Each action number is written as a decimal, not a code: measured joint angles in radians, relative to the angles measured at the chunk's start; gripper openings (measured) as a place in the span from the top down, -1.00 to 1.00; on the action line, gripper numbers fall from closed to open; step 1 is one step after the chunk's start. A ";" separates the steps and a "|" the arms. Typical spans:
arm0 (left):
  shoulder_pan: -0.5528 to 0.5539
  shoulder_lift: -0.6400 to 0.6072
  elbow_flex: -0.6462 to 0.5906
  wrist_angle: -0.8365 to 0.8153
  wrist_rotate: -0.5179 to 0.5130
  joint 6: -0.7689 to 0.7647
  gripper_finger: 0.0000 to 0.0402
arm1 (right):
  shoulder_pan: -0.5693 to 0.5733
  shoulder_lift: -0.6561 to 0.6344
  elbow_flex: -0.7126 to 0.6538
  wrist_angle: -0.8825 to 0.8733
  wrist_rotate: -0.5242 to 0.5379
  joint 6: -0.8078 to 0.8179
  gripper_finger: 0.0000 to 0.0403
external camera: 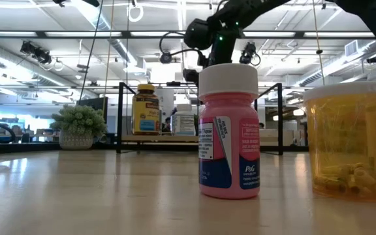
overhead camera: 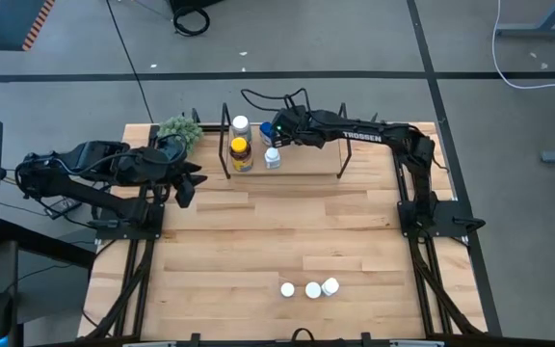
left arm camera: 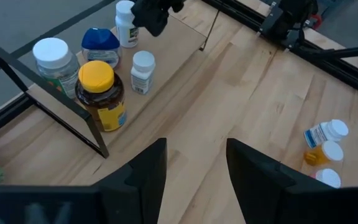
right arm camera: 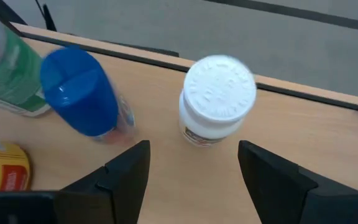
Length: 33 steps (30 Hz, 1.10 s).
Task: Pick and place medicine bottles onto shelf by color
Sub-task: Put the pink medicine bottle on the shelf
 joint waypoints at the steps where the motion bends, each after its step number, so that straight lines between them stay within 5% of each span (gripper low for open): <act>1: 0.000 0.000 0.000 0.001 0.000 0.000 0.14 | 0.003 -0.001 0.014 -0.010 0.000 0.001 -0.25; 10: 0.000 0.000 0.000 0.008 0.000 0.009 0.14 | 0.085 -0.001 0.205 -0.265 -0.072 -0.054 -0.25; 21: 0.000 0.000 0.000 0.022 -0.001 0.166 0.14 | 0.372 -0.002 0.366 -0.391 -0.497 -0.210 -0.22; 25: 0.000 0.000 0.000 0.084 -0.002 0.173 0.14 | 0.509 -0.001 0.364 -0.305 -0.493 -0.209 -0.20; 33: 0.000 0.000 0.000 0.106 0.018 0.172 0.14 | 0.744 0.005 0.347 -0.138 -0.322 -0.471 -0.19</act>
